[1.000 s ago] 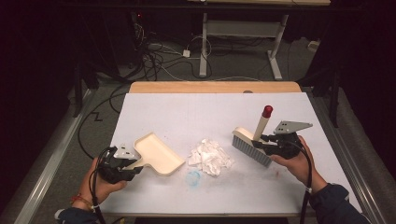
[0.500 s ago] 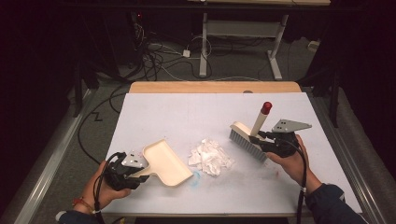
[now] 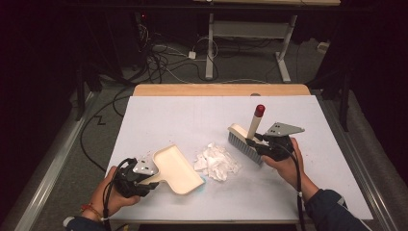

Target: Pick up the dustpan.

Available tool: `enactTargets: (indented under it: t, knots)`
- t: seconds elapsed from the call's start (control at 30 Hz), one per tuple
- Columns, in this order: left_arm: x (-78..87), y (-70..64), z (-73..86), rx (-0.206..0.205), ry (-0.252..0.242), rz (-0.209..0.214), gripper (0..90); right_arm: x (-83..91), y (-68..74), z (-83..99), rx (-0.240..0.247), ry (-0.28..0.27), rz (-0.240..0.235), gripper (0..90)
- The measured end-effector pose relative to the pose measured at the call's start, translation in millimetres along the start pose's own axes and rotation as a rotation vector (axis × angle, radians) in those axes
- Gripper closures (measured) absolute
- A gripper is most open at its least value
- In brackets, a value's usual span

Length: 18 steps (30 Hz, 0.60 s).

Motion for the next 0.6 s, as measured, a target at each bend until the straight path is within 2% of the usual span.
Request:
enactTargets:
  t: [0.6]
  knots:
    - [-7.1, -4.8, -5.3, -0.007, -0.002, 0.013, 62.1, -3.6, -1.7, -2.6, 0.033, 0.002, 0.026, 68.5]
Point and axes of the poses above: each handheld gripper's, and its own axes: x roughly backward along the jaws, z roughly out of its underside, y roughly to its left, the point moved 2 cm from there along -x, roughly forward along the jaws, and after that the axes turned 11 degrees about -z, right-handed, at the moved point
